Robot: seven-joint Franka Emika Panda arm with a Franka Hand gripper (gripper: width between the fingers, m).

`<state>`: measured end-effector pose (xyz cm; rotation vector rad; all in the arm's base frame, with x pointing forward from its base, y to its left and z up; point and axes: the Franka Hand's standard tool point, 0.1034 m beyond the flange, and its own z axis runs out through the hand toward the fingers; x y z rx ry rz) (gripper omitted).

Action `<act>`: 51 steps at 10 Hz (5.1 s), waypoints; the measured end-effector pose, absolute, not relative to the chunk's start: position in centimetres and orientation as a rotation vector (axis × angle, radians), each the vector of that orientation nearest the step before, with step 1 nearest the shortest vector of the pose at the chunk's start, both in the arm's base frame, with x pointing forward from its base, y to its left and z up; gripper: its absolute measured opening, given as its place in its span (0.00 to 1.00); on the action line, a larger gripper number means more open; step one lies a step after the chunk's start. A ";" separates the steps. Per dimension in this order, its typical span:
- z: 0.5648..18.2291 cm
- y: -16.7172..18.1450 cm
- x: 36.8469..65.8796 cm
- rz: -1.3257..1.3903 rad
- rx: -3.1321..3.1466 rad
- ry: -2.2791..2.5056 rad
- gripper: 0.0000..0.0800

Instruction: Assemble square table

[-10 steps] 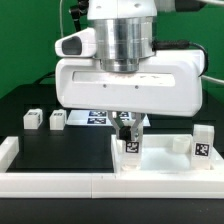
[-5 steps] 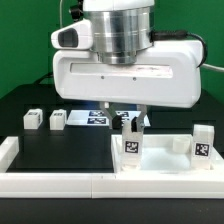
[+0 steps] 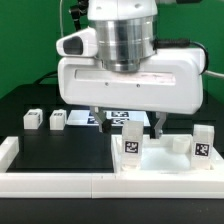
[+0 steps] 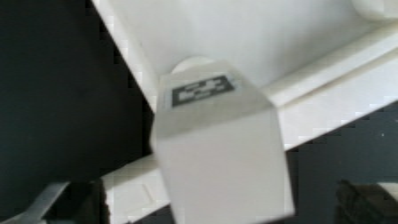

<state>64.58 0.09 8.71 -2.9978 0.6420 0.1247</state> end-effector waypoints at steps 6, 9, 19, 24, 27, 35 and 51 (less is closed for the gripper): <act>7.2 0.3 63.4 0.121 -3.007 0.662 0.48; 7.2 0.3 63.4 0.132 -2.923 0.991 0.36; 7.0 0.4 63.1 0.045 -2.293 2.014 0.60; 7.3 0.2 63.0 -0.011 -2.781 1.255 0.81; 7.9 -0.1 63.4 -0.054 -2.994 0.662 0.81; 7.5 -0.1 63.1 -0.027 -2.766 1.327 0.36; 7.0 1.8 62.8 -0.166 -3.014 0.711 0.81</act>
Offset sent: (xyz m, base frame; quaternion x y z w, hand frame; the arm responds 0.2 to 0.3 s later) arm 0.0000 0.0000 0.0000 0.0000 0.0000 0.0000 1.0000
